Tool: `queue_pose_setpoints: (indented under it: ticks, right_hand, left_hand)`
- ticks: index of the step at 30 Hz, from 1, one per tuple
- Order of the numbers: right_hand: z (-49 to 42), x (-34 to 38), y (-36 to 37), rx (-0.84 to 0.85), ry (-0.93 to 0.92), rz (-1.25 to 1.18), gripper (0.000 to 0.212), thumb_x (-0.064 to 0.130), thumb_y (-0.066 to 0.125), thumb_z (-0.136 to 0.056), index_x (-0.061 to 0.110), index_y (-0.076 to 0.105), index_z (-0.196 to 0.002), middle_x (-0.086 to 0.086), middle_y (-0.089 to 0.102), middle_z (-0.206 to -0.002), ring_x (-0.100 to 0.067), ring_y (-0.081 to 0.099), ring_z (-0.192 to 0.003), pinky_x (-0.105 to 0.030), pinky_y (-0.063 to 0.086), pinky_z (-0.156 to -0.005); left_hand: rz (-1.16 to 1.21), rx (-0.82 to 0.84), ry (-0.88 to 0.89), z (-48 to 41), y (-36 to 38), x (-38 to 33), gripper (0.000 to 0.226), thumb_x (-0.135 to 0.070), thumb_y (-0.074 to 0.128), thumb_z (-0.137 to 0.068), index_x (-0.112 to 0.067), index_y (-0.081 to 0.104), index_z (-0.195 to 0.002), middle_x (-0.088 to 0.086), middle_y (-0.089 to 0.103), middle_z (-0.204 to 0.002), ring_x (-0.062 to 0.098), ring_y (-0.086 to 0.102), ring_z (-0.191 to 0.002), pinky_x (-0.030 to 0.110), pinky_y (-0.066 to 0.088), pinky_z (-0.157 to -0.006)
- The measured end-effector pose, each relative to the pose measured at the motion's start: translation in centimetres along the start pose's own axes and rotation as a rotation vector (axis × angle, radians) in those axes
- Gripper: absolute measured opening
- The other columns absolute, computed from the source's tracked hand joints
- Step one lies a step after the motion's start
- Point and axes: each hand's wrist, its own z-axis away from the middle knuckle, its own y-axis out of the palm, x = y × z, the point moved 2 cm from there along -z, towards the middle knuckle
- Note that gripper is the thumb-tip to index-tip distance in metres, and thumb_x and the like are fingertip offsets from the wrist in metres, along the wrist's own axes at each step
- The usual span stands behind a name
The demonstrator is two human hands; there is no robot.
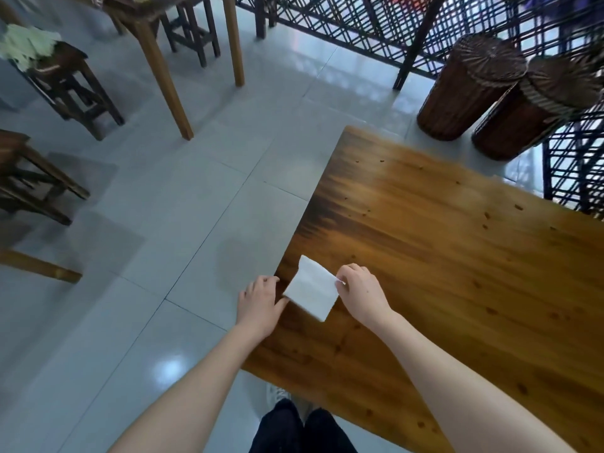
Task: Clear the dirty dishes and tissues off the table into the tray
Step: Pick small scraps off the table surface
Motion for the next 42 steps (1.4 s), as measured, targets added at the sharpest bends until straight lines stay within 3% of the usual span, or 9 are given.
queue_pose_setpoints:
  ticks: [4, 7, 13, 22, 27, 34, 38, 42]
  right_hand:
    - [0.0, -0.6, -0.4, -0.002, 0.01, -0.011, 0.01, 0.024, 0.052, -0.097, 0.019, 0.061, -0.097, 0.005, 0.06, -0.103, -0.007, 0.046, -0.086, -0.019, 0.042, -0.078]
    - [0.0, -0.6, -0.9, -0.014, 0.005, -0.025, 0.009, 0.024, 0.054, -0.096, 0.02, 0.061, -0.094, 0.006, 0.06, -0.1, -0.009, 0.05, -0.088, -0.022, 0.047, -0.08]
    - [1.0, 0.0, -1.3, -0.002, 0.0, -0.058, 0.006, 0.026, 0.057, -0.094, 0.023, 0.062, -0.095, 0.007, 0.06, -0.111, -0.007, 0.05, -0.095, -0.018, 0.044, -0.085]
    - [2.0, 2.1, -2.1, 0.043, -0.02, -0.168, 0.008, 0.025, 0.058, -0.094, 0.021, 0.065, -0.095, 0.007, 0.057, -0.126, -0.01, 0.049, -0.113, -0.014, 0.034, -0.087]
    - [2.2, 2.3, -2.4, 0.033, -0.029, -0.179, 0.011, 0.026, 0.057, -0.094, 0.021, 0.066, -0.099, 0.007, 0.058, -0.124, -0.009, 0.049, -0.112, -0.016, 0.037, -0.09]
    - [2.8, 1.5, -2.2, 0.028, 0.011, -0.174, 0.009, 0.027, 0.058, -0.094, 0.025, 0.061, -0.102, 0.009, 0.061, -0.111, -0.009, 0.053, -0.102, -0.018, 0.047, -0.089]
    - [2.7, 1.5, -1.5, 0.048, 0.07, -0.242, 0.026, 0.028, 0.064, -0.089, 0.027, 0.056, -0.114, 0.011, 0.059, -0.118, -0.009, 0.053, -0.105, -0.018, 0.045, -0.087]
    - [2.8, 2.5, -0.6, 0.082, 0.058, -0.304, 0.043, 0.035, 0.071, -0.083, 0.034, 0.052, -0.121, 0.015, 0.059, -0.112, -0.008, 0.053, -0.098, -0.014, 0.04, -0.079]
  left_hand:
    - [0.006, -0.01, 0.015, -1.1, -1.2, -1.1, 0.048, -0.035, 0.048, -0.098, -0.021, 0.037, -0.143, 0.001, 0.042, -0.141, 0.022, 0.041, -0.128, 0.036, 0.033, -0.105]
    - [0.022, 0.043, 0.041, -0.6, -1.0, -1.7, 0.058, -0.028, 0.053, -0.092, -0.021, 0.031, -0.146, 0.001, 0.038, -0.144, 0.021, 0.038, -0.131, 0.037, 0.03, -0.108]
    - [0.04, 0.159, -0.034, 1.8, 1.2, -2.2, 0.108, -0.065, 0.066, -0.073, -0.023, 0.006, -0.152, 0.0, 0.023, -0.155, 0.023, 0.027, -0.142, 0.044, 0.028, -0.112]
    - [0.152, 0.042, -0.122, 2.9, 2.9, -3.4, 0.124, -0.079, 0.066, -0.06, -0.022, 0.003, -0.15, 0.002, 0.019, -0.156, 0.023, 0.022, -0.144, 0.046, 0.024, -0.115]
    - [0.163, -0.014, -0.053, 2.9, 3.0, -4.0, 0.122, -0.082, 0.064, -0.058, -0.029, 0.0, -0.147, -0.002, 0.017, -0.154, 0.02, 0.022, -0.142, 0.045, 0.025, -0.113]
    - [0.145, -0.066, 0.012, 2.3, 3.8, -5.1, 0.104, -0.072, 0.064, -0.067, -0.027, 0.012, -0.145, -0.002, 0.026, -0.15, 0.017, 0.029, -0.137, 0.041, 0.029, -0.112]
    - [0.13, -0.083, 0.031, 2.1, 3.7, -5.1, 0.098, -0.07, 0.065, -0.068, -0.028, 0.016, -0.142, -0.002, 0.03, -0.147, 0.016, 0.034, -0.134, 0.04, 0.033, -0.11]
    - [0.133, -0.089, 0.046, 1.9, 3.5, -5.1, 0.095, -0.07, 0.064, -0.07, -0.028, 0.018, -0.142, -0.002, 0.032, -0.147, 0.016, 0.036, -0.134, 0.039, 0.034, -0.11]
